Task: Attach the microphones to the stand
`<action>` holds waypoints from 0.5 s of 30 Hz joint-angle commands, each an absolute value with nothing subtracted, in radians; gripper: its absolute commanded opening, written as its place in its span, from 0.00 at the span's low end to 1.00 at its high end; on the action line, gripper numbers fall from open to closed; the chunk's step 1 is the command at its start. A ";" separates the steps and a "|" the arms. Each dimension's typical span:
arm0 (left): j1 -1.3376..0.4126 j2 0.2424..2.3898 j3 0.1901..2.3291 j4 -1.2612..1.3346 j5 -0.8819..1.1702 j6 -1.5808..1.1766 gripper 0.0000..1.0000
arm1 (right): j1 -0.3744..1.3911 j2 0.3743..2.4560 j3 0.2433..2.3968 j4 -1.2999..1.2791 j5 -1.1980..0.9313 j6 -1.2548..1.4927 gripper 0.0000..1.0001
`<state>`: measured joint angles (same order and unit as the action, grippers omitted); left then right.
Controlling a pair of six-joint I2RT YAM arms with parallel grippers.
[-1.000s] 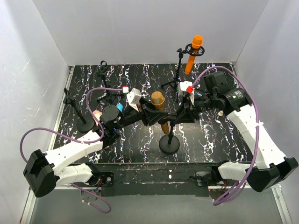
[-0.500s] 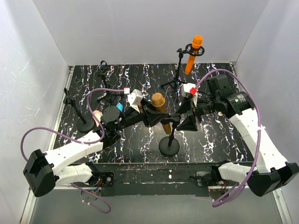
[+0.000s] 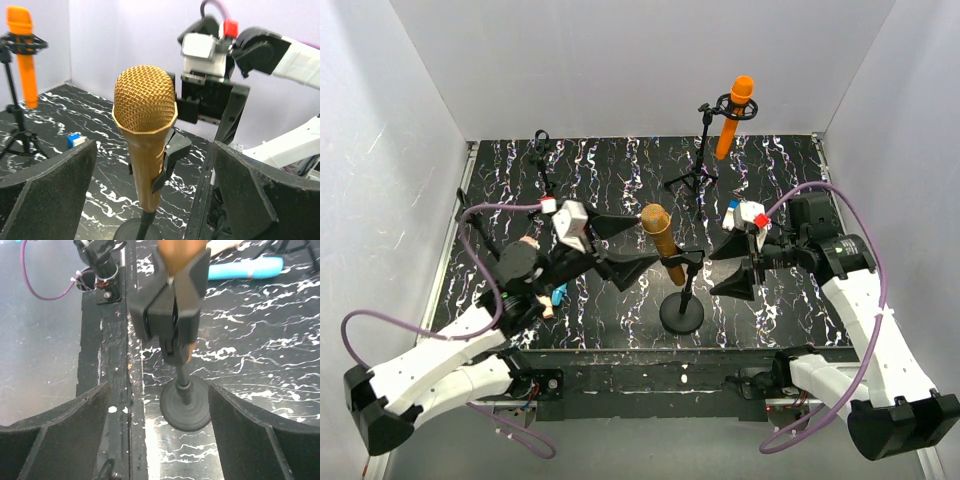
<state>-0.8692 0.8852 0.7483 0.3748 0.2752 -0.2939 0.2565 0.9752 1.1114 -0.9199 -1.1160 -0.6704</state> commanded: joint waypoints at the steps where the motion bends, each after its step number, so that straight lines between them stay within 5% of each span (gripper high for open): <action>1: -0.871 0.721 0.718 0.146 0.148 -0.221 0.98 | 0.249 0.948 1.003 -0.812 -1.216 -0.701 0.82; 10: -0.870 0.480 0.735 -0.314 -0.115 -0.238 0.98 | 0.316 1.012 0.970 -0.603 -1.195 -0.551 0.71; 15: -0.870 0.342 0.640 -0.345 -0.135 -0.392 0.98 | 0.367 1.012 0.945 -0.557 -1.169 -0.505 0.71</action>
<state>-0.8692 0.4278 0.7048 -0.2317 -0.0692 -0.2783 0.3332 1.0218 0.9634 -0.6552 -1.1786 -0.5739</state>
